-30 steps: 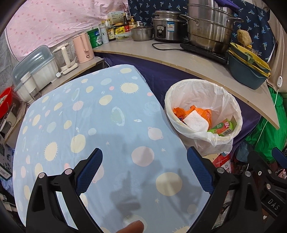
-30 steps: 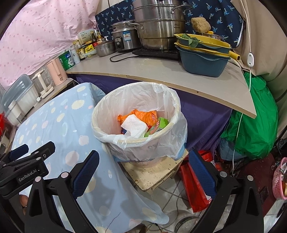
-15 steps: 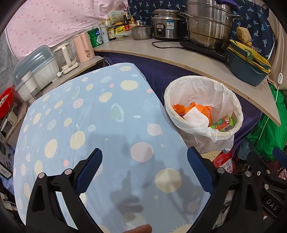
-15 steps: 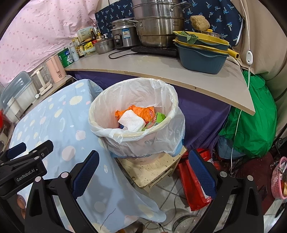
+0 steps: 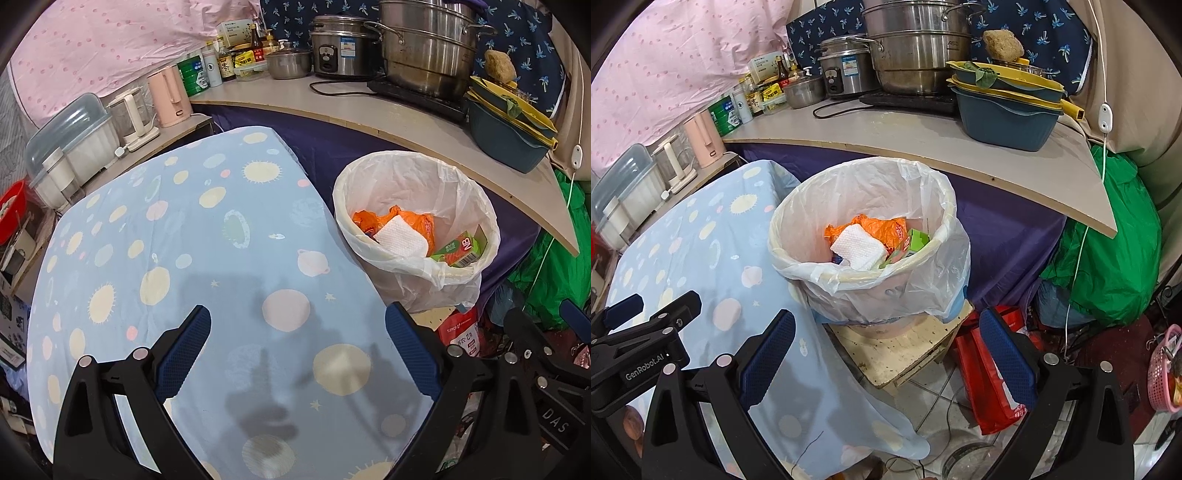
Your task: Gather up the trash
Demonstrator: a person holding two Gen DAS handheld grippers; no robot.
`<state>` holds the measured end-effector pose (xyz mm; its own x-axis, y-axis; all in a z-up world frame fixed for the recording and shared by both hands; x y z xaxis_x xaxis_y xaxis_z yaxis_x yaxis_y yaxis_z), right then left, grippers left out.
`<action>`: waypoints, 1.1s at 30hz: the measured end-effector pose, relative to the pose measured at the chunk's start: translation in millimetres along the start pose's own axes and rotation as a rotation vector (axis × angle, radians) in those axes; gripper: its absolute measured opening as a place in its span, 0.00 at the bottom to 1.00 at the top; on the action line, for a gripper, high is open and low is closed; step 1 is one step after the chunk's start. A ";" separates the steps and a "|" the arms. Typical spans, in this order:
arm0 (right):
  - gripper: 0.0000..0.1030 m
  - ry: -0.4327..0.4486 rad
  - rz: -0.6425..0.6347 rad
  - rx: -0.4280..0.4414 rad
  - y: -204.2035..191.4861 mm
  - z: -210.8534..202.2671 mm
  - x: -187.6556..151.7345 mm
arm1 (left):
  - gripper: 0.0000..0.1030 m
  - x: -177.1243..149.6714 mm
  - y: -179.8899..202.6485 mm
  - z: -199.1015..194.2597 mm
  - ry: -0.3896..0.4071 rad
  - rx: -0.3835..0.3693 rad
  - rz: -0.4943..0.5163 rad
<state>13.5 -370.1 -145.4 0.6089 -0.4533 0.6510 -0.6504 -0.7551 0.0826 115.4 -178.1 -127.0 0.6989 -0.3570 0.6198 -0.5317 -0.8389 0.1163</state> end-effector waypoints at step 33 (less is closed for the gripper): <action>0.93 -0.014 -0.001 -0.006 0.0 9.0 -0.5 | 0.88 -3.5 -2.7 5.0 -0.011 0.011 -0.009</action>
Point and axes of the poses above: each gripper's, at about its wrist camera, not at the fingertips, and z roughly the way its jaws point, y to its right, x to its top, the point moved 10 cm from there along z, roughly the way its jaws point, and after that the axes turned 14 degrees about -x, right-handed, at the moved point
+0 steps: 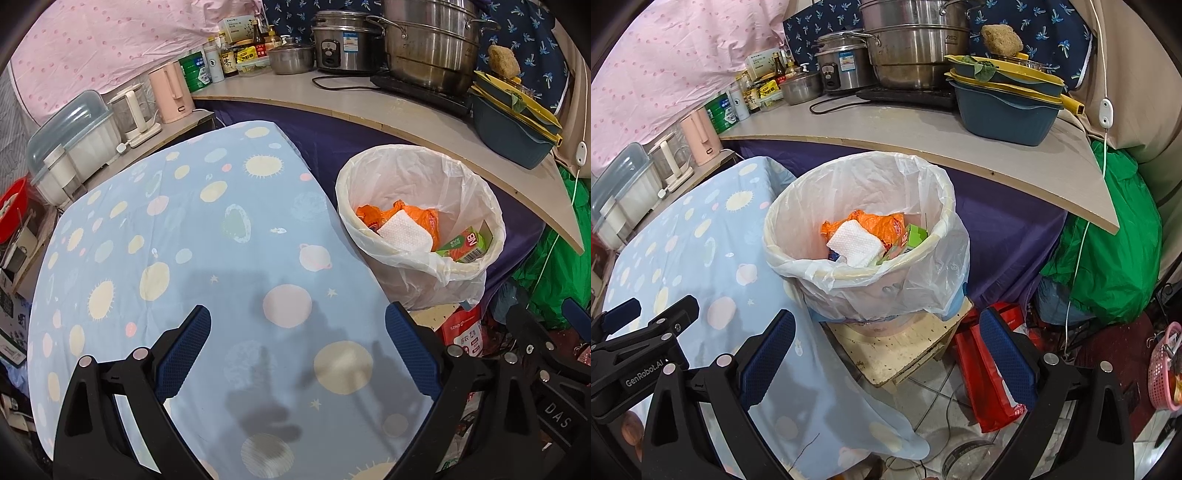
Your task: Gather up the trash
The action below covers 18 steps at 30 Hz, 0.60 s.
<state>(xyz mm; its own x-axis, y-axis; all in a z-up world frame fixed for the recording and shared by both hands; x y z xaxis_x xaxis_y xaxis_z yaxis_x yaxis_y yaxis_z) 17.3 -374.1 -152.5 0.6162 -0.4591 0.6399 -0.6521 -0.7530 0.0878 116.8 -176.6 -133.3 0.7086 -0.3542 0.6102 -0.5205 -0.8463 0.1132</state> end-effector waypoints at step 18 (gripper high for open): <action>0.93 -0.001 0.000 0.000 -0.4 0.4 -0.8 | 0.88 -1.6 0.6 2.1 0.001 0.000 0.000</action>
Point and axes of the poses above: each gripper's, at about its wrist camera, not at the fingertips, and z roughly the way its jaws point, y to its right, x to its top, the point moved 10 cm from there along z, roughly the way its jaws point, and after that the axes turned 14 degrees about -x, right-handed, at the moved point
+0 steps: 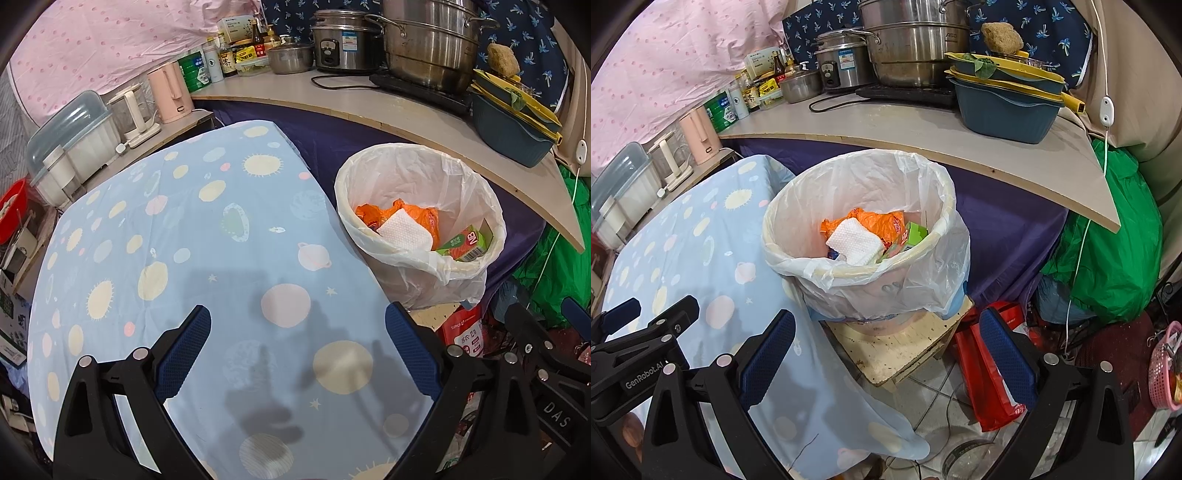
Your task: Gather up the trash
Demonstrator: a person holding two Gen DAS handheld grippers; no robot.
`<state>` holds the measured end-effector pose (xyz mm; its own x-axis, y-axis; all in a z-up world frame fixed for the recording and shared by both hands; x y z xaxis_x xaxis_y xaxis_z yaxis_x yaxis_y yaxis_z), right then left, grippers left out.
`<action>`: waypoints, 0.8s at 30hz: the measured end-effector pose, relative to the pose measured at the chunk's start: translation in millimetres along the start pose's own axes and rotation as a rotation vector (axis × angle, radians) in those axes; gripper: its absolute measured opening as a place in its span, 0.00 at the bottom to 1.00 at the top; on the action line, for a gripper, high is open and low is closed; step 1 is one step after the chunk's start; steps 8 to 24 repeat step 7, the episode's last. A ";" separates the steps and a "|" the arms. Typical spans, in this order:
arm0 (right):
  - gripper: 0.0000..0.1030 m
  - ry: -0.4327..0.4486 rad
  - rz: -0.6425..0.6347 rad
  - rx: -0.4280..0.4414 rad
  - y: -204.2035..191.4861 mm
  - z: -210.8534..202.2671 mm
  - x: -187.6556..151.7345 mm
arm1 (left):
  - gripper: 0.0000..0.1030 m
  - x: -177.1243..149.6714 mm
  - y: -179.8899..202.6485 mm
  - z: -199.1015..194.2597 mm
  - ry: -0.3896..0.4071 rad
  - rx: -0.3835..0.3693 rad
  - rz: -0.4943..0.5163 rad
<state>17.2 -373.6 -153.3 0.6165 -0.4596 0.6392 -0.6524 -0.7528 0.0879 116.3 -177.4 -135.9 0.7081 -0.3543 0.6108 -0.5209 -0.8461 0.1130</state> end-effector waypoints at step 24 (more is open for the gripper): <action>0.93 -0.001 -0.001 0.002 -0.4 0.5 -0.9 | 0.88 0.7 2.5 2.1 0.000 -0.005 0.009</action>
Point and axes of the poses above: each gripper's, at about its wrist camera, not at the fingertips, and z roughly the way its jaws point, y to its right, x to its top, the point moved 10 cm from there along z, roughly the way its jaws point, and after that the axes turned 14 degrees about -x, right-handed, at the moved point
